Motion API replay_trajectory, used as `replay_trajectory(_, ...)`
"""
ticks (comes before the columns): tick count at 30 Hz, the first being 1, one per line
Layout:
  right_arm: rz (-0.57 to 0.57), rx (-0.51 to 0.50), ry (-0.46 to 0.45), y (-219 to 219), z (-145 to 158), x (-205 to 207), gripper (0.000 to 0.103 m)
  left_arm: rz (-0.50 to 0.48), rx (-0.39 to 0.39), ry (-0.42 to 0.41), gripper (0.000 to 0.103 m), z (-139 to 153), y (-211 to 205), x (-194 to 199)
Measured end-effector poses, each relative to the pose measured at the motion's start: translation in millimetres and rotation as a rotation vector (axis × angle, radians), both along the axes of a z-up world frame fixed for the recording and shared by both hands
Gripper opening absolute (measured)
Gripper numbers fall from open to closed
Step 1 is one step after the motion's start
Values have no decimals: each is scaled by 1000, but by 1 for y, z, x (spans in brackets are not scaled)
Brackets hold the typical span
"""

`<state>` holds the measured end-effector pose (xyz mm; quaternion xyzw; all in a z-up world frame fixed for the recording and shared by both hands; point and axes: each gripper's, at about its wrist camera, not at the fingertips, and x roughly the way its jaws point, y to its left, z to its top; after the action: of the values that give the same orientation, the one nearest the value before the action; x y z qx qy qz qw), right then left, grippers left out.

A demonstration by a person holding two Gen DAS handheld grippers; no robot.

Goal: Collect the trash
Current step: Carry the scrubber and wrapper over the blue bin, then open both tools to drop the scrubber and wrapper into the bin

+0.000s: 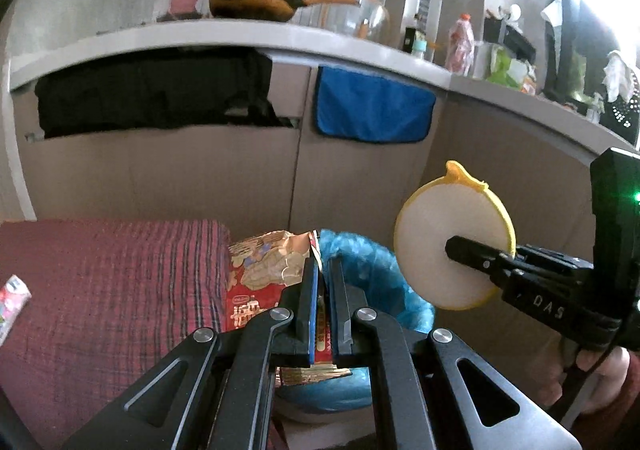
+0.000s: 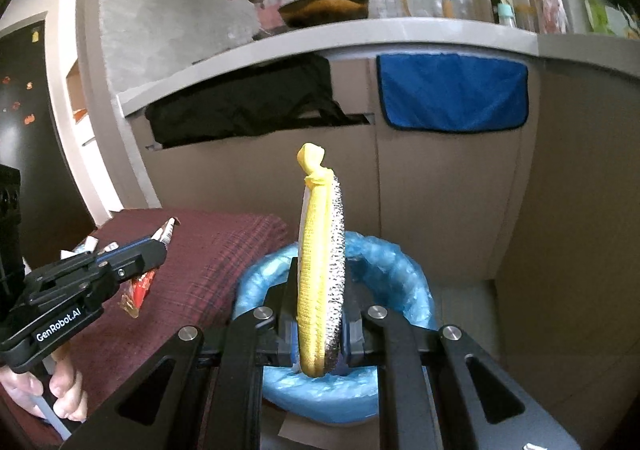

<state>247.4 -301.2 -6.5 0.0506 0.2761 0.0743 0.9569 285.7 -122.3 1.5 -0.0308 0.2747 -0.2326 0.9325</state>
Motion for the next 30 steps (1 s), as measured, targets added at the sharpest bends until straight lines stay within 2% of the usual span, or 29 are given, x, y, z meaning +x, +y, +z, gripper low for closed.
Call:
replay_trajectory(17, -22, 34, 111, -20, -51, 48, 13, -39, 30, 119, 5, -43, -31, 62)
replay_trajectory(23, -45, 41, 152, -30, -69, 56, 13, -49, 16, 163, 5, -56, -37, 77)
replay_trajectory(25, -46, 56, 162, -34, -72, 58, 16, -61, 2, 181, 9, -59, -39, 82)
replay_trajectory(27, -44, 74, 164, -37, -73, 59, 20, -63, 6, 204, 28, -61, -41, 86)
replay_trajectory(28, -43, 72, 163, -37, -73, 59, 27, -62, 0, 206, 45, -60, -39, 86)
replay_trajectory(29, -50, 66, 157, -37, -73, 58, 45, -60, -17, 208, 53, -59, -36, 86)
replay_trajectory(30, -57, 63, 145, -37, -72, 56, 52, -52, -26, 208, 53, -58, -32, 86)
